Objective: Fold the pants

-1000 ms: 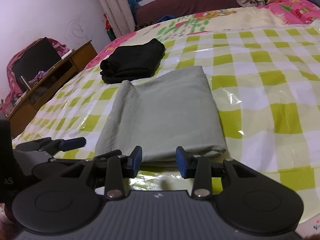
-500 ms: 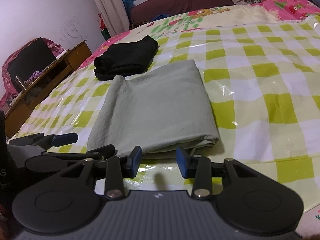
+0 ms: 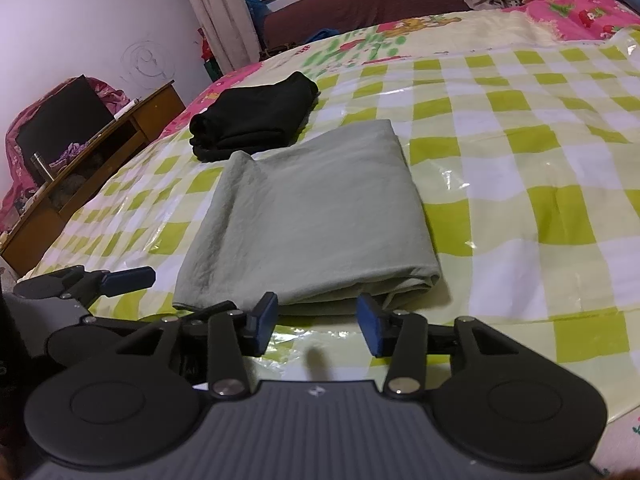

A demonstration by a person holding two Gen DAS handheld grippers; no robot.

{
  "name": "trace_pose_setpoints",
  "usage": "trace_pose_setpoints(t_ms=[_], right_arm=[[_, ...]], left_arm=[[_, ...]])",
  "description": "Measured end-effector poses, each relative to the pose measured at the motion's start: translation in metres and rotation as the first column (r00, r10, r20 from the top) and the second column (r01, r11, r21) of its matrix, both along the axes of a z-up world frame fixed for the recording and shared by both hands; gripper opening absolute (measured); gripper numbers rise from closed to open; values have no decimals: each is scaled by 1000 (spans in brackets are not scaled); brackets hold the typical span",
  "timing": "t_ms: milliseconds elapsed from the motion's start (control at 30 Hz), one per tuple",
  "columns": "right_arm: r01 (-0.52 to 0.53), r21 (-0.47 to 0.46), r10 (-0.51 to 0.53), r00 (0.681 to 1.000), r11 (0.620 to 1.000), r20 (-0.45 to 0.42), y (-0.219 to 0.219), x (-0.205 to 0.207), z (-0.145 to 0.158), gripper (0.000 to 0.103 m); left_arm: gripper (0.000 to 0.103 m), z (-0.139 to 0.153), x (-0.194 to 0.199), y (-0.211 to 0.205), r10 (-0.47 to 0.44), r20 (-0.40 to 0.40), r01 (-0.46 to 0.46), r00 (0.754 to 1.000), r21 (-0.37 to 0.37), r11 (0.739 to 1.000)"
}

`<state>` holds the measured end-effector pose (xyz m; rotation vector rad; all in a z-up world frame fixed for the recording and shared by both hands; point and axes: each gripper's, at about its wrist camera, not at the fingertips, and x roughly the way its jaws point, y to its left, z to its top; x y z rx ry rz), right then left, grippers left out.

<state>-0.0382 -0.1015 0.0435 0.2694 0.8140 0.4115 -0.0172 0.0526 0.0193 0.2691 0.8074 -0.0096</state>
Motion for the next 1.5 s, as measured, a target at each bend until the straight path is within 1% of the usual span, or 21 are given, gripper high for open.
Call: trace_pose_setpoints(t_ms=[300,767,900,1033,1500], right_arm=[[0,-14,0,1000,1000,-21,2,-2,-2,45],[12,-16,-12,1000,1000,-20,2,-7,1,47],[13,-16,-13,1000,1000,-22,2,-7,2,48],[14,-16,-15,1000,1000,-22,2,-7,1,52],[10,-5,-10,1000,1000,-26,2,-7,0,52]], left_arm=[[101,-1,0,1,3,-11,-3,1000,-10,1000],[101,1,-4,2,1,-17,-1,1000,-26,1000],[102,1,-5,2,1,-16,-1,1000,-26,1000],[102,2,-5,2,-1,-17,1,1000,-29,1000],[102,2,-5,2,-7,-17,7,1000,-35,999]])
